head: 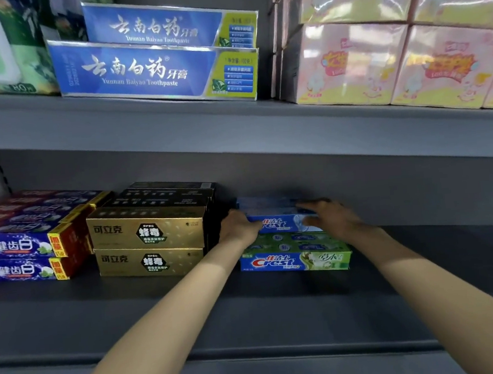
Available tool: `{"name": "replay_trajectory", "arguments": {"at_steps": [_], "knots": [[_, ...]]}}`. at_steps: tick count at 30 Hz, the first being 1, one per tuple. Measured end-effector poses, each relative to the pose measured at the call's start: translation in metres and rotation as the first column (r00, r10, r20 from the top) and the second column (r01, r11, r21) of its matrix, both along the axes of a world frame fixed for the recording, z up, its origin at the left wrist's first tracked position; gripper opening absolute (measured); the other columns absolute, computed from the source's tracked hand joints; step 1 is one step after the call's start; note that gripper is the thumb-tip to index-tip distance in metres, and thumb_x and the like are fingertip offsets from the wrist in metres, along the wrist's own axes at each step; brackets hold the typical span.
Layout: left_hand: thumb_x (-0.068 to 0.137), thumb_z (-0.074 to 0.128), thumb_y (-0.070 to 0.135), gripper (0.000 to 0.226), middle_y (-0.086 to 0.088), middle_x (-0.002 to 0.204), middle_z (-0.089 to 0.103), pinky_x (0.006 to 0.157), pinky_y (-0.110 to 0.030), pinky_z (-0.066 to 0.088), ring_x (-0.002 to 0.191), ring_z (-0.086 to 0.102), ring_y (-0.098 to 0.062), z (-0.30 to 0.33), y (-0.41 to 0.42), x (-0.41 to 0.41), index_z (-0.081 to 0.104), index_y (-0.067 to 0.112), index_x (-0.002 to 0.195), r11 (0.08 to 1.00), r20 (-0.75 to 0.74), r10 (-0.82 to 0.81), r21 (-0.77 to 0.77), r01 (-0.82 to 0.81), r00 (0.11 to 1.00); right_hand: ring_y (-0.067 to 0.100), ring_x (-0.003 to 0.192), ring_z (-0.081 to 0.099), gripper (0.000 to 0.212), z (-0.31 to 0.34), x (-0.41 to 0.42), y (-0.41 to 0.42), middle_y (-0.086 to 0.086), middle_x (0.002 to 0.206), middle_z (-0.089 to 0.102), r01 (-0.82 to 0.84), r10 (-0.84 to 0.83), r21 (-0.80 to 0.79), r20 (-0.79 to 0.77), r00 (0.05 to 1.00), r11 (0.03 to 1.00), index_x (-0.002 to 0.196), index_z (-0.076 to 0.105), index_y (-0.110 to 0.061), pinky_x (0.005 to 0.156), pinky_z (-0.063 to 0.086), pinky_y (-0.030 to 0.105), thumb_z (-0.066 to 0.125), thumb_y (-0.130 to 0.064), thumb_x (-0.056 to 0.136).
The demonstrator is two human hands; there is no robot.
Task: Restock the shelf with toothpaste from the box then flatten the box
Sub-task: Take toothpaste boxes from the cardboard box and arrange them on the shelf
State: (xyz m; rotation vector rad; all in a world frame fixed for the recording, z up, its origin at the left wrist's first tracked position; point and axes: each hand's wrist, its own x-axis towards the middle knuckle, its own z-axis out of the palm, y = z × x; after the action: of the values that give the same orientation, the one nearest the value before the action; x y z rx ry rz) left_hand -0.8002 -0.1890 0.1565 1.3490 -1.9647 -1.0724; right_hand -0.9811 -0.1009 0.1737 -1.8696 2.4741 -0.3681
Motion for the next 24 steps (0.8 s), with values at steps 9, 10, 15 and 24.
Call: {"name": "replay_trajectory", "arguments": {"at_steps": [9,10,15,24], "knots": [[0.088,0.063,0.021,0.062,-0.016,0.137,0.039,0.102,-0.036,0.042,0.123,0.047,-0.031,0.007,0.029,0.017,0.028,0.007,0.137,0.918,0.231,-0.065,-0.367,0.148,0.971,0.025,0.134,0.035,0.043,-0.006,0.026,0.014,0.004,0.147,0.039,0.045,-0.057,-0.114,-0.104,0.993,0.993,0.142,0.038,-0.021,0.109,0.028,0.035,0.041,-0.026,0.099],[0.089,0.062,0.020,0.060,-0.015,0.137,0.037,0.103,-0.035,0.042,0.124,0.045,-0.030,0.011,0.037,0.019,0.029,0.007,0.138,0.872,0.271,-0.061,-0.454,0.183,0.961,0.025,0.132,0.036,0.040,-0.006,0.031,0.018,0.004,0.143,0.042,0.044,-0.059,-0.159,-0.085,0.995,0.986,0.138,0.042,-0.019,0.107,0.031,0.036,0.042,-0.025,0.099],[0.098,0.045,0.023,0.028,-0.010,0.126,0.055,0.085,-0.036,0.047,0.112,0.056,-0.029,0.031,0.077,0.039,0.051,0.015,0.124,0.754,0.526,0.042,-0.574,0.318,0.850,0.024,0.122,0.046,0.029,-0.002,0.062,0.048,0.005,0.131,0.054,-0.005,0.021,-0.295,0.052,0.998,0.956,0.123,0.057,-0.016,0.096,0.043,0.036,0.044,-0.019,0.097],[0.098,0.039,0.033,0.026,-0.008,0.110,0.065,0.074,-0.036,0.047,0.103,0.061,-0.031,0.015,0.157,0.147,0.056,0.020,0.113,0.713,0.640,0.027,-0.550,0.434,0.768,0.028,0.094,0.063,0.019,-0.012,0.176,0.110,0.008,0.097,0.071,-0.133,0.205,-0.283,0.242,0.948,0.950,0.103,0.065,-0.021,0.082,0.051,0.040,0.050,-0.018,0.091]]}}
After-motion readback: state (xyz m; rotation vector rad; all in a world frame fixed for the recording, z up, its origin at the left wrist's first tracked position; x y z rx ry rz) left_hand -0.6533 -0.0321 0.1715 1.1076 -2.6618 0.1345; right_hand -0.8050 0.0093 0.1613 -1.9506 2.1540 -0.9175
